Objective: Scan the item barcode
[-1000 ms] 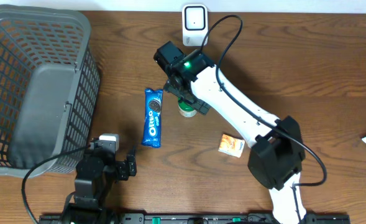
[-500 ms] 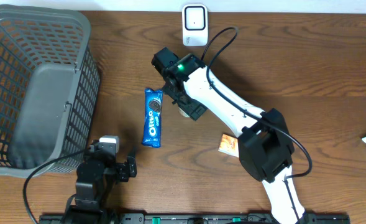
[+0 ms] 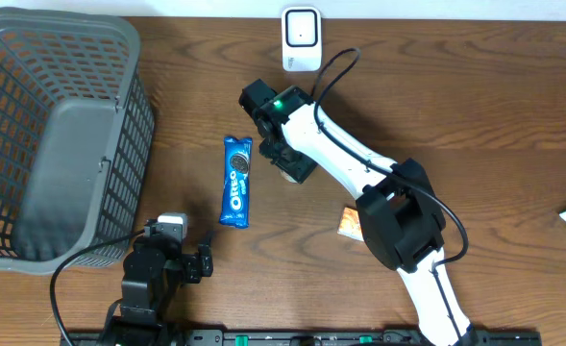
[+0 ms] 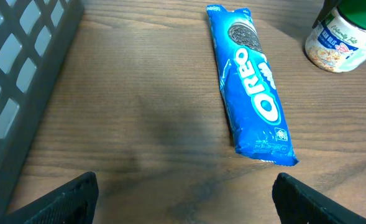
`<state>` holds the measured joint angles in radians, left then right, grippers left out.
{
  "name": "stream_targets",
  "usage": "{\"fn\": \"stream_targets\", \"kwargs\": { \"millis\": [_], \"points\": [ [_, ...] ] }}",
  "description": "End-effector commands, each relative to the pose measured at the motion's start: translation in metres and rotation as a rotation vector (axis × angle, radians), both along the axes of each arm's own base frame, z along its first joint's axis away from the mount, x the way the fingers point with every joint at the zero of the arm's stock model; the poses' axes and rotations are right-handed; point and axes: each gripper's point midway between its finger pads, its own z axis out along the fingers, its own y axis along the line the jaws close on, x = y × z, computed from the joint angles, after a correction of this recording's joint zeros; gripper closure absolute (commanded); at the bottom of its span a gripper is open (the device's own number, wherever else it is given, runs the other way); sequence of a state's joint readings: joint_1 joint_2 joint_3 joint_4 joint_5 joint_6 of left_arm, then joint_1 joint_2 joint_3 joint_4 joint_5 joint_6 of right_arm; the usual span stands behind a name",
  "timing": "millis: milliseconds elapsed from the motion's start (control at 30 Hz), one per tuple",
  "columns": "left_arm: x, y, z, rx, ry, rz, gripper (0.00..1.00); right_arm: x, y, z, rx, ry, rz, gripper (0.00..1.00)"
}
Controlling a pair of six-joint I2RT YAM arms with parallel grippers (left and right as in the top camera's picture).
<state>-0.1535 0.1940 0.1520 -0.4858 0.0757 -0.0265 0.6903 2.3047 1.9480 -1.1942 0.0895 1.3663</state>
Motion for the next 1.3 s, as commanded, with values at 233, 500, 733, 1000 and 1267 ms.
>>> {"fn": "stream_targets", "kwargs": {
  "millis": [233, 500, 733, 1000, 1267],
  "points": [
    [-0.001, 0.001, -0.006, 0.0, 0.008, 0.006, 0.1, 0.008, -0.03, 0.001, -0.207, 0.036, 0.619, 0.37],
    [-0.001, 0.001, -0.006, 0.0, 0.008, 0.006, 0.1, 0.013, -0.048, 0.015, -0.369, 0.154, 1.317, 0.01],
    [-0.001, 0.001, -0.006, 0.0, 0.008, 0.006, 0.1, 0.005, -0.056, 0.064, -0.382, 0.09, 1.232, 0.01],
    [-0.001, 0.001, -0.006, 0.0, 0.008, 0.006, 0.1, -0.019, -0.026, 0.156, 0.08, -0.173, 0.443, 0.01],
    [-0.001, 0.001, -0.006, 0.0, 0.008, 0.006, 0.1, -0.02, -0.028, 0.129, 0.146, -0.093, -0.323, 0.01]
  ]
}}
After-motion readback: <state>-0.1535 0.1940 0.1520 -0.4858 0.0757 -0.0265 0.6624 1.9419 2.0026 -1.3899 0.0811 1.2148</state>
